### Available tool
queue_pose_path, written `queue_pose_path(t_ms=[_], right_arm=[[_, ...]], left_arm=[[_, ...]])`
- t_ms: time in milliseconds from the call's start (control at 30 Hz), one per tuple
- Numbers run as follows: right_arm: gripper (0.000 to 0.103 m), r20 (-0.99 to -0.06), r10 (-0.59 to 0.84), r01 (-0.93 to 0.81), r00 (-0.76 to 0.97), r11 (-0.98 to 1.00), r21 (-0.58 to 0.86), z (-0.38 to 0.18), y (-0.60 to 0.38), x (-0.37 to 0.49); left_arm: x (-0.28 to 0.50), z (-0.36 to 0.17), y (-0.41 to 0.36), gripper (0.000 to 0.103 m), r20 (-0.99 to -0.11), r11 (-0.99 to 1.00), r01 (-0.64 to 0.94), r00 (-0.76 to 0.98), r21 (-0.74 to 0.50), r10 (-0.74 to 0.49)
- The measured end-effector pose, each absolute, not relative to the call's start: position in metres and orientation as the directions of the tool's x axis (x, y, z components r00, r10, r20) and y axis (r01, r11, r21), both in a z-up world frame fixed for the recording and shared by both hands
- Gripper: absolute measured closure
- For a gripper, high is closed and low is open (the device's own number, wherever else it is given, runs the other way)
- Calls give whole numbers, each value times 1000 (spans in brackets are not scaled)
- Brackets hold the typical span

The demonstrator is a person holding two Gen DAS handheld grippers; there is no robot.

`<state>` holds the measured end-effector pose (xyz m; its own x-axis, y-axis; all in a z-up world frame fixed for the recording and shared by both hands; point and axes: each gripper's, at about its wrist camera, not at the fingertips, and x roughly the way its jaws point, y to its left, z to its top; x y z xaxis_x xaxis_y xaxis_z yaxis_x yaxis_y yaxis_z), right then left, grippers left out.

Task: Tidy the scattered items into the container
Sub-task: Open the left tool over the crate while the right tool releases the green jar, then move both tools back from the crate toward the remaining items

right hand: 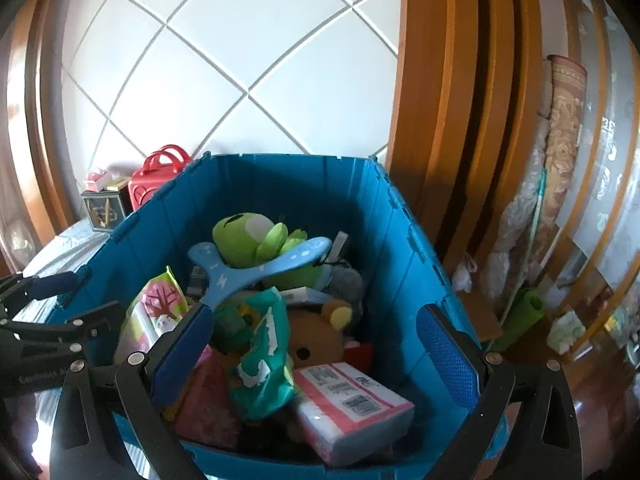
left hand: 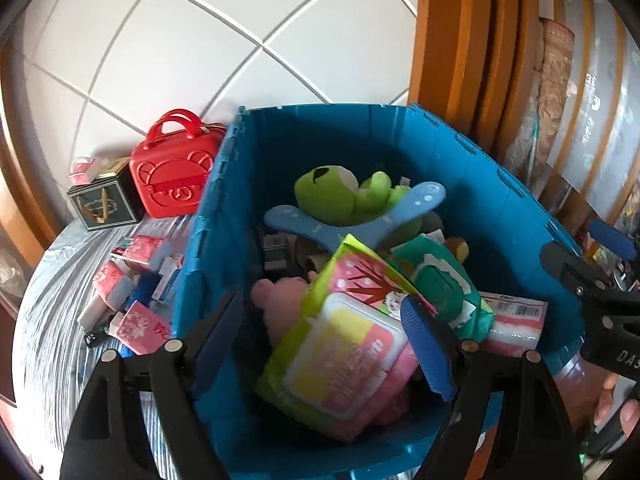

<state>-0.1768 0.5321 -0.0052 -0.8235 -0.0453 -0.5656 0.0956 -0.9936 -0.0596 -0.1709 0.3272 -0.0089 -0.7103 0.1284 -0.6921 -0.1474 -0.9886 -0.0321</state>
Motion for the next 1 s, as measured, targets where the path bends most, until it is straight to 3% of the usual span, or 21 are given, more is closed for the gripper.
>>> queue_pose_path(t_ms=[600, 1000], right_arm=[[0, -573, -109, 181, -812, -981, -71, -10, 479, -166], [0, -536, -150, 233, -831, -968, -90, 3, 346, -140]], left_arm=[[-144, -1, 270, 22, -626, -997, -51, -776, -63, 79], [-104, -1, 118, 22, -591, -994, 20, -805, -104, 46]])
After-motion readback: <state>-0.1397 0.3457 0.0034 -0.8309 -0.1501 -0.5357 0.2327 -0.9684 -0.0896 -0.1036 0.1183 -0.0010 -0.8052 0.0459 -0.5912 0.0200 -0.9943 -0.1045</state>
